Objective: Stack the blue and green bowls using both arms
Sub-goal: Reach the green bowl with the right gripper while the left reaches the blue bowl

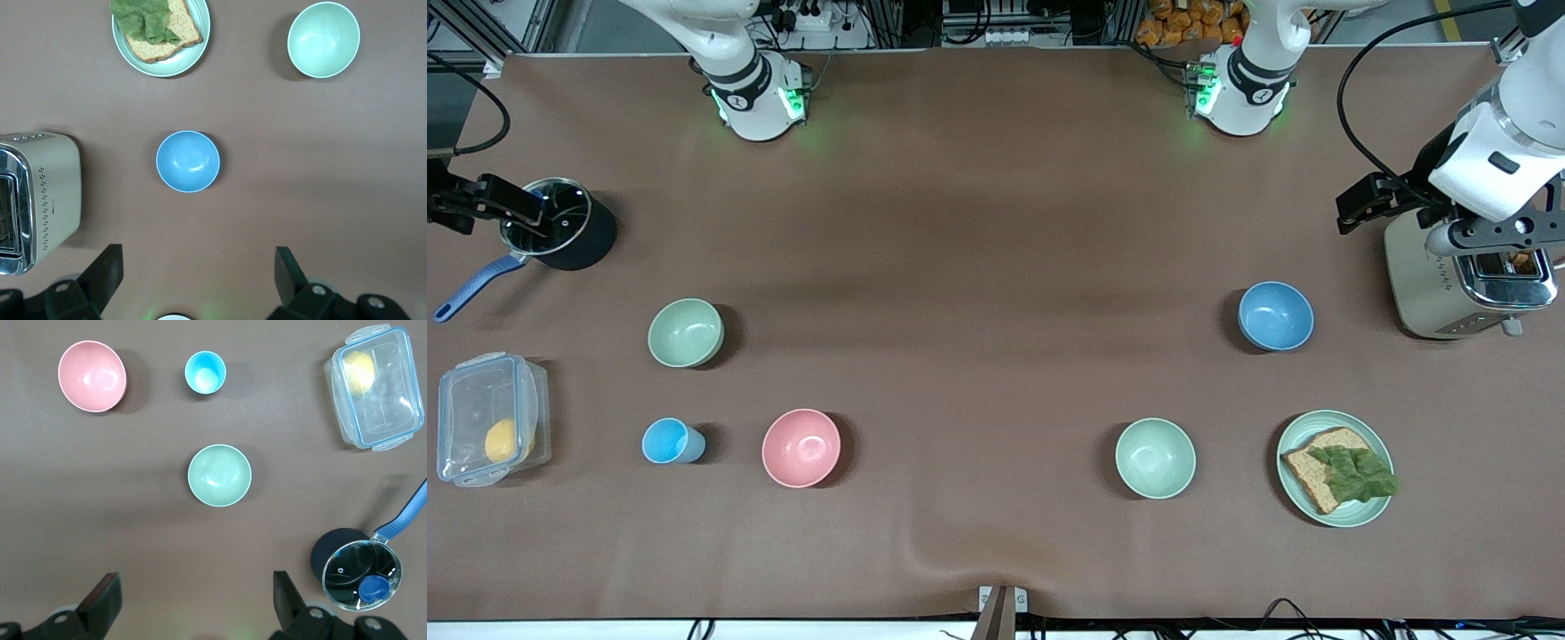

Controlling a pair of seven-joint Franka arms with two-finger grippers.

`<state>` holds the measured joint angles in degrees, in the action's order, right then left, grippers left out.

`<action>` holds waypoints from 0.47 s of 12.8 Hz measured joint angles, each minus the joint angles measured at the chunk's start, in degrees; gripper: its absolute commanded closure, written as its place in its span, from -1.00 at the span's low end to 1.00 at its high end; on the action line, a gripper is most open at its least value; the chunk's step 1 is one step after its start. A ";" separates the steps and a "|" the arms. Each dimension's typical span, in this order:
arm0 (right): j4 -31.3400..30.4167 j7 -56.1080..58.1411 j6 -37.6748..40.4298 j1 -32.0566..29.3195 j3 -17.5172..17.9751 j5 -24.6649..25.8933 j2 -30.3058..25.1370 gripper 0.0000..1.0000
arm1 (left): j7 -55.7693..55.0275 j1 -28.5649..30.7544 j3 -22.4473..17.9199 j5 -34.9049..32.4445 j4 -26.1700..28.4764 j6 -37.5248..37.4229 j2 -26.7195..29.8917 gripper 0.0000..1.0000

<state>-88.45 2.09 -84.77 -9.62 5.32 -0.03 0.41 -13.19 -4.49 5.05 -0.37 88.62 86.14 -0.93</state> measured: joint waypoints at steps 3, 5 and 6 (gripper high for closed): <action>-0.06 0.37 0.05 -0.05 -0.02 0.00 0.05 -1.00 | 0.00 0.00 0.00 0.00 0.00 0.00 0.00 -1.00; -0.64 0.49 0.07 -0.54 -0.03 0.00 0.22 -1.00 | 0.06 0.05 -0.06 0.00 0.01 0.00 -0.02 -1.00; -1.08 0.69 0.06 -1.00 -0.04 0.00 0.31 -1.00 | 0.25 0.23 -0.13 0.00 0.05 0.00 -0.11 -1.00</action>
<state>-89.54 2.78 -84.71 -10.63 5.28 -0.03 0.71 -12.94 -4.26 4.92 -0.37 88.67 86.14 -1.03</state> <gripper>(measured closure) 0.000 0.000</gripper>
